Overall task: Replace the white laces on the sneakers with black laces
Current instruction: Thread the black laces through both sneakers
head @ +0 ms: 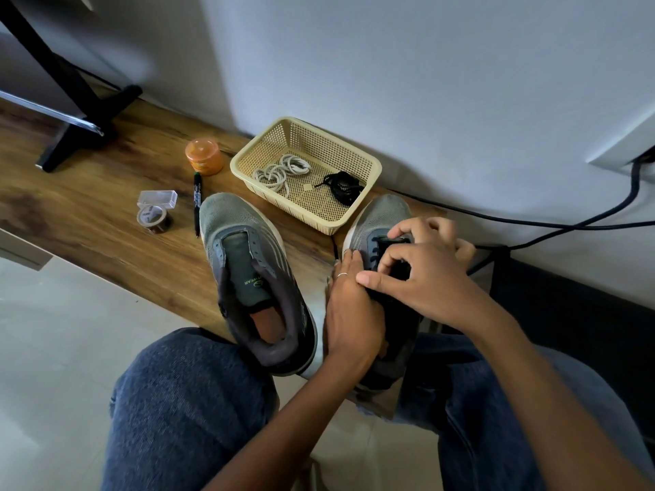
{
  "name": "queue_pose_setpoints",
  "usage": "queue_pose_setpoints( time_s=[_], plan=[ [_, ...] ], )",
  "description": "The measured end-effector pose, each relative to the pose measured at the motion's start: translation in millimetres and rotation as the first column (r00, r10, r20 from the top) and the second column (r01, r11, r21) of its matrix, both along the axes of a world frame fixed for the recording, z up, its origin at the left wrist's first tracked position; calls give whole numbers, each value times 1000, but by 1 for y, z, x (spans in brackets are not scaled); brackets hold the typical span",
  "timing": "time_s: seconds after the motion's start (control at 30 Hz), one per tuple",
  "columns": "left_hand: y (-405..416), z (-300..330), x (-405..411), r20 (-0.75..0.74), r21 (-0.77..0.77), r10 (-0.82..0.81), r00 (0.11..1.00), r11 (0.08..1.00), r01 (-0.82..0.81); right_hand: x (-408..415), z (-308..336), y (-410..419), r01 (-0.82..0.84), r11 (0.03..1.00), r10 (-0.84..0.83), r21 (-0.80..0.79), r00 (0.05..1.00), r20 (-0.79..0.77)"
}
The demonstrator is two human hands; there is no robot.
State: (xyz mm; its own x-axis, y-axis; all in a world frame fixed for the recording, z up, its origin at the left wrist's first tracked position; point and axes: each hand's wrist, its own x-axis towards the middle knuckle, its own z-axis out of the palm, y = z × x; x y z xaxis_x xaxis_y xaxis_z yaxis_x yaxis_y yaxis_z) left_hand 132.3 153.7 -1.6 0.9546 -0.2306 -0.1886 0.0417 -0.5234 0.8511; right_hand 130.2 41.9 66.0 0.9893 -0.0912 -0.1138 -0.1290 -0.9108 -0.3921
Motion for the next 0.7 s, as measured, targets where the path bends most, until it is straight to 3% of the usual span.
queue_pose_setpoints(
  time_s=[0.27, 0.47, 0.6, 0.7],
  plan=[
    [0, 3, 0, -16, -4, -8, 1000, 1000, 8, -2, 0, -3, -4, 999, 4, 54, 1000, -7],
    [1, 6, 0, -30, -5, 3, 1000, 1000, -3, -4, 3, -9, -32, 947, 44, 321, 999, -31],
    [1, 5, 1, -45, -4, 10, 999, 1000, -10, -6, 12, -17, -27, 832, 49, 555, 998, -25],
    [1, 5, 1, -52, -1, 14, 999, 1000, -15, -6, 14, -25, -1, 836, 29, 549, 999, -42]
  ],
)
